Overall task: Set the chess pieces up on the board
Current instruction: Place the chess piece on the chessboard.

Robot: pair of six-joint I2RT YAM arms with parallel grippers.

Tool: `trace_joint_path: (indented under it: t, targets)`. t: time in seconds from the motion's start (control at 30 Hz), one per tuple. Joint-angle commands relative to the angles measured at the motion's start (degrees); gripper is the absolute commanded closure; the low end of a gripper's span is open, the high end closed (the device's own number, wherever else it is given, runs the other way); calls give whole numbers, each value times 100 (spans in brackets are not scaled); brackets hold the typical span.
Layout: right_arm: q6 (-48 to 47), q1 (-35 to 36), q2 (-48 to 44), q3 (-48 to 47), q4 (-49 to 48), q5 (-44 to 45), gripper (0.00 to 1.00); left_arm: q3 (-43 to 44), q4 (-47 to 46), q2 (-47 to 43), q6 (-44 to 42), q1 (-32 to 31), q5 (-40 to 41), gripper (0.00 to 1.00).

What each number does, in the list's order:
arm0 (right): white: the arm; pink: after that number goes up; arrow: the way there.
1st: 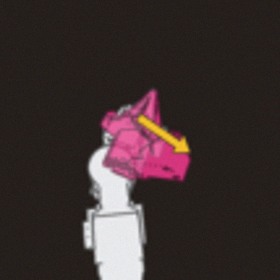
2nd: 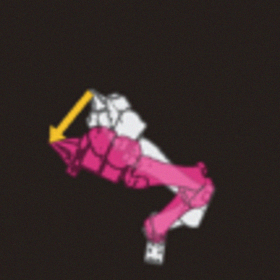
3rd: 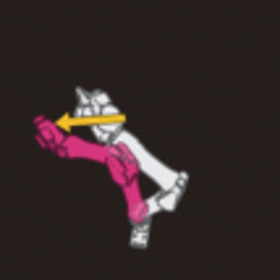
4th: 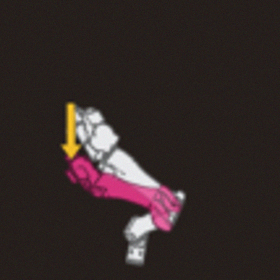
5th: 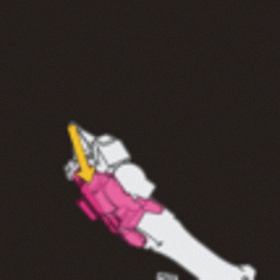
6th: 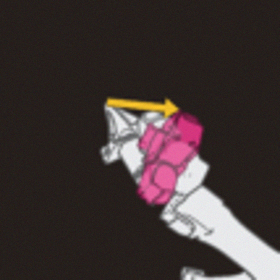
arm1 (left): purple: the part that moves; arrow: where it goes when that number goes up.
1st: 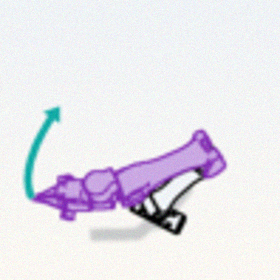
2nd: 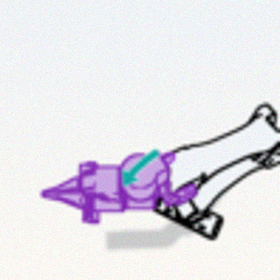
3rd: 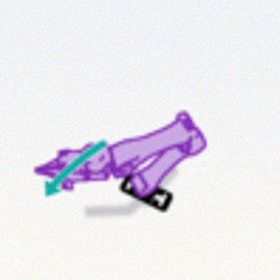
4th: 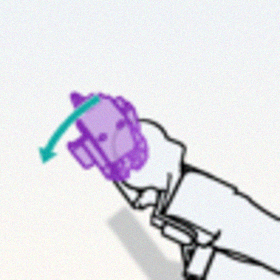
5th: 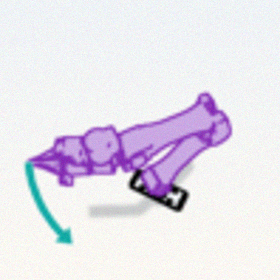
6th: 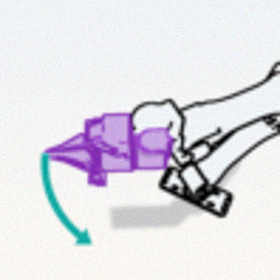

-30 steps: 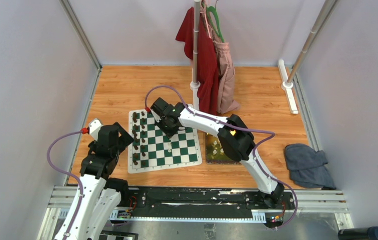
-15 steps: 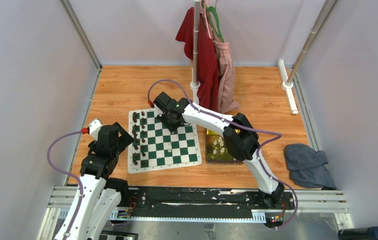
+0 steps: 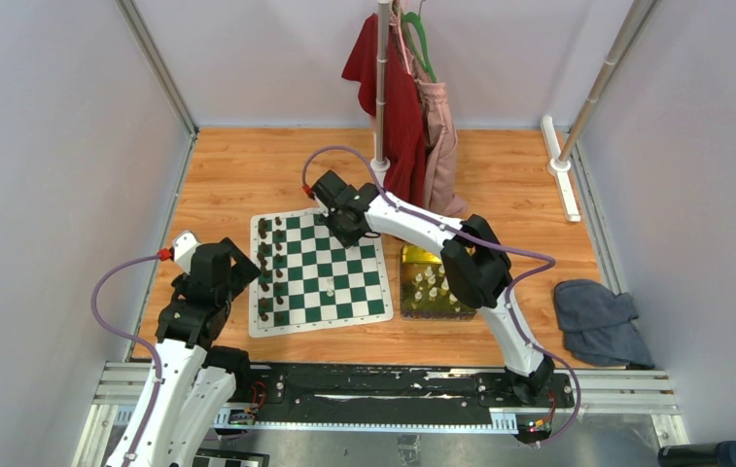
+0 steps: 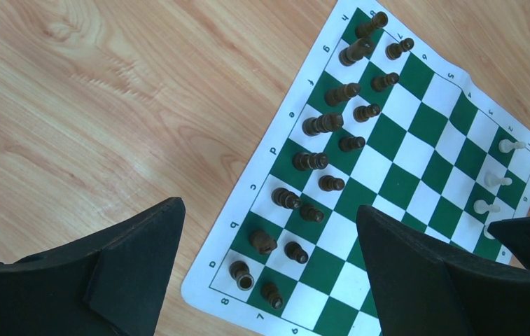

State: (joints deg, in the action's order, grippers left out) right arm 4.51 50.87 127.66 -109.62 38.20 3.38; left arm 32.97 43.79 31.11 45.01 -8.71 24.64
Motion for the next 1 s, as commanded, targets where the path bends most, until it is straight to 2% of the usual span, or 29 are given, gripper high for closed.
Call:
trace_joint_path:
  t: [0.0, 0.97]
  targets:
    - [66, -64, -72, 137, 95, 190, 100, -63, -49, 15, 7, 27, 100, 0]
    - [197, -121, 161, 378, -119, -43, 100, -56, -52, 67, -10, 27, 75, 0]
